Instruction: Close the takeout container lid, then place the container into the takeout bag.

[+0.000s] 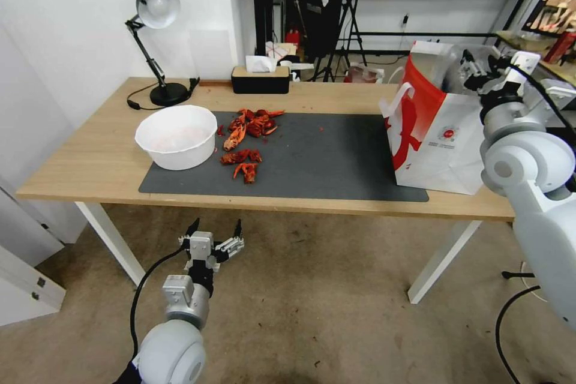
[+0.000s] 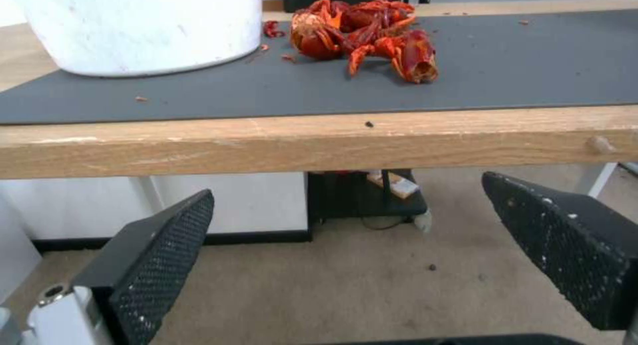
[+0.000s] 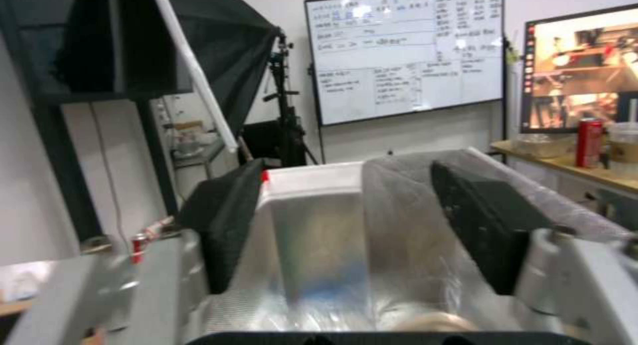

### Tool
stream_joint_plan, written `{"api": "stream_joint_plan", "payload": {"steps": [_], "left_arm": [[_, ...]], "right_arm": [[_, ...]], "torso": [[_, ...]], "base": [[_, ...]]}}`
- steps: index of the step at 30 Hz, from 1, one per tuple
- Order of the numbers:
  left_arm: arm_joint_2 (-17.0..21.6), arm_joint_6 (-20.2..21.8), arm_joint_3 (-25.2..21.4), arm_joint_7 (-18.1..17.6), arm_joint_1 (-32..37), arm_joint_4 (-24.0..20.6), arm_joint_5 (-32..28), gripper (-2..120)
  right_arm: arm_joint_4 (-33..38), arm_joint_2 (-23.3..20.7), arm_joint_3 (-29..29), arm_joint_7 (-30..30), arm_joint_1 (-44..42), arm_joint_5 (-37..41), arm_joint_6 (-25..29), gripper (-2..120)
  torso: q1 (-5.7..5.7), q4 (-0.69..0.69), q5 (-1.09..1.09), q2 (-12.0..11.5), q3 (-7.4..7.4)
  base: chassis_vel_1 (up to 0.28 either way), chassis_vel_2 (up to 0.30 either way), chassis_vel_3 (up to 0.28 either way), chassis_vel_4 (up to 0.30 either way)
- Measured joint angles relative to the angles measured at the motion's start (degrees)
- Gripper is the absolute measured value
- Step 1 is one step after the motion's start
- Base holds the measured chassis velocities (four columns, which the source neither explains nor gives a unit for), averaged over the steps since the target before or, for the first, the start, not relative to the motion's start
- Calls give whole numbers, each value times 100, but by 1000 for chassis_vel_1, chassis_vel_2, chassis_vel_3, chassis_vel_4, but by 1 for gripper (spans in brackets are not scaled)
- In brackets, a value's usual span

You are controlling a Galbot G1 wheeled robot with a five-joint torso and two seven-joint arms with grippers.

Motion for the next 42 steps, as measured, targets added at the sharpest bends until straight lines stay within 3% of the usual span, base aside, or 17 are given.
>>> {"api": "stream_joint_plan", "payload": {"steps": [6,10,16,19,27,34,42], "left_arm": [[-31,-15,-1,3,33,-22,-9,100],[-60,-47,-26,25,92,-40,-10,100],[-95,-128,-92,77,163,-47,-16,100],[-116,-210,-163,147,244,-50,-20,100],[-145,-411,-260,295,356,-47,-21,100],[-162,-585,-374,470,472,-31,-131,100],[-198,-739,-405,556,461,71,-183,100]], "right_arm": [[252,-70,-5,-414,-36,341,381,93],[464,-126,-5,-772,-112,552,600,100],[804,-227,-17,-1381,-396,676,785,100],[1222,-315,-21,-1809,-1033,611,882,100],[1617,-344,85,-2051,-2030,-32,1095,100],[1818,42,226,-2064,-3009,-771,1457,100],[1714,762,509,-2467,-4317,-1580,2450,100]], "torso": [[1,0,-1,0,0],[0,0,-1,0,0],[0,0,-1,0,0],[0,-1,1,0,0],[-1,-2,0,0,-1],[-1,1,1,0,-1],[-1,0,0,0,-1]], "base": [[0,0,0,0],[0,0,0,0],[0,0,0,0],[0,0,0,0],[0,0,0,0],[0,0,0,0],[0,0,0,0]]}}
